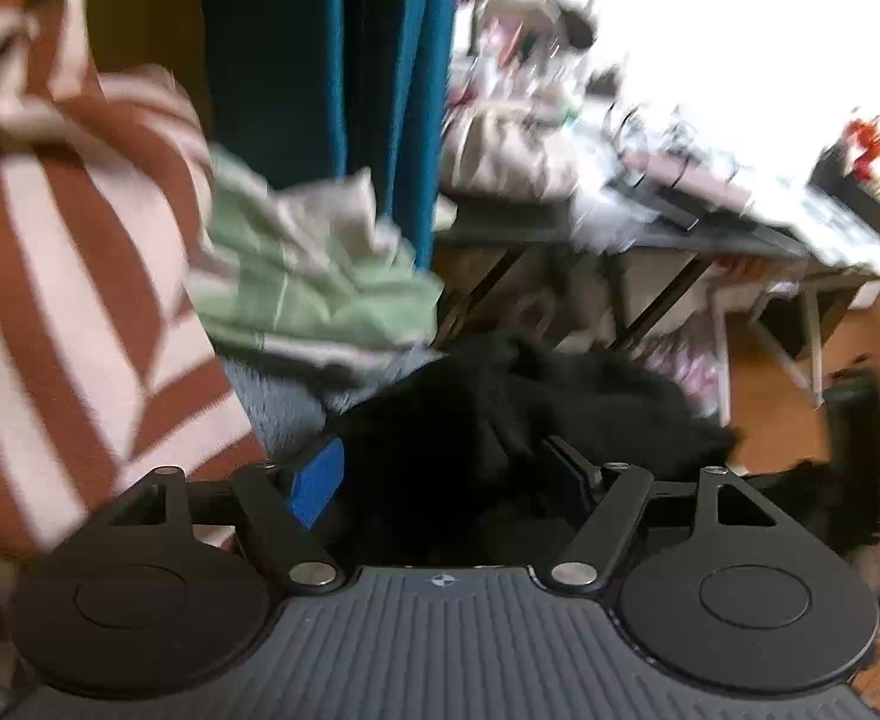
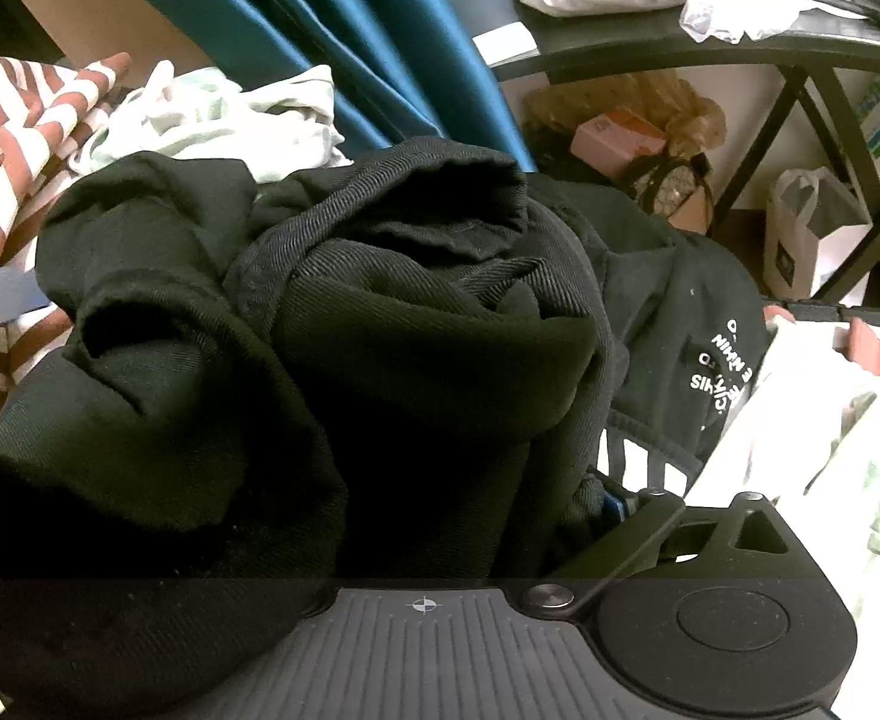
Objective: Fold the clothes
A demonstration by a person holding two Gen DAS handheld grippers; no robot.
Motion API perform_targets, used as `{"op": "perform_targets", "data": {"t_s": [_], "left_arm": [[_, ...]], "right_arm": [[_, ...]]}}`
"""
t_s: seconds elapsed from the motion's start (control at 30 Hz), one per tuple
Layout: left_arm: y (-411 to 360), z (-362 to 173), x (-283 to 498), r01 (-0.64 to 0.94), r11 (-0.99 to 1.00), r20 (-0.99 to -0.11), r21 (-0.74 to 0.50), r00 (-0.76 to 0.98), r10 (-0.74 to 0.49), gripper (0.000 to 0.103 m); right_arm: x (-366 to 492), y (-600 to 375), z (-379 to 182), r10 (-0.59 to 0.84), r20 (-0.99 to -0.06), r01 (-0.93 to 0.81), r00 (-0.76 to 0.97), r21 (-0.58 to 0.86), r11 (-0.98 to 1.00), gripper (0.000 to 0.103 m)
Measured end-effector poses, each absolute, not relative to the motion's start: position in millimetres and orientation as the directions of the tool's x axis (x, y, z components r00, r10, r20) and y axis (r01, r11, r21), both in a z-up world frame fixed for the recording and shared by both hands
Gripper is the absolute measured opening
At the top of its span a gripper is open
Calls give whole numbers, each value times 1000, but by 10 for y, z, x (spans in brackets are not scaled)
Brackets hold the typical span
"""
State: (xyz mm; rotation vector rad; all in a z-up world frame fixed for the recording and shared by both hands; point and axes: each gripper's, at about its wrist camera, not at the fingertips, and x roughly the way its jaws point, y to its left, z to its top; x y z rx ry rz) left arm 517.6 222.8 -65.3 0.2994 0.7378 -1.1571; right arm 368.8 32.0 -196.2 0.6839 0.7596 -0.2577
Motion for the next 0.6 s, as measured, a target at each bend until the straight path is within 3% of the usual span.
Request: {"op": "perform_targets", "data": {"t_s": [0.2,0.3,0.4,0.6], "left_arm": [[2727,-498,5005,902,410,-663,-136,224,-714,92],[2875,-665,4947,895,433,-718,-108,231,-657,94],[2978,-930,4983,858,487,-770,-162,199,-606,95],[2750,-1339,5106,821,526,-790,-222,165,-591,103]], "right_arm": [[3681,324,-1970,20,-706,455,708,477,751,100],[3686,324,-1968,19,-707,458,706,477,750,100],[3691,332,-1964,13,-706,455,708,471,756,100],[3700,381,-1942,-31,-700,456,714,431,779,101]]}}
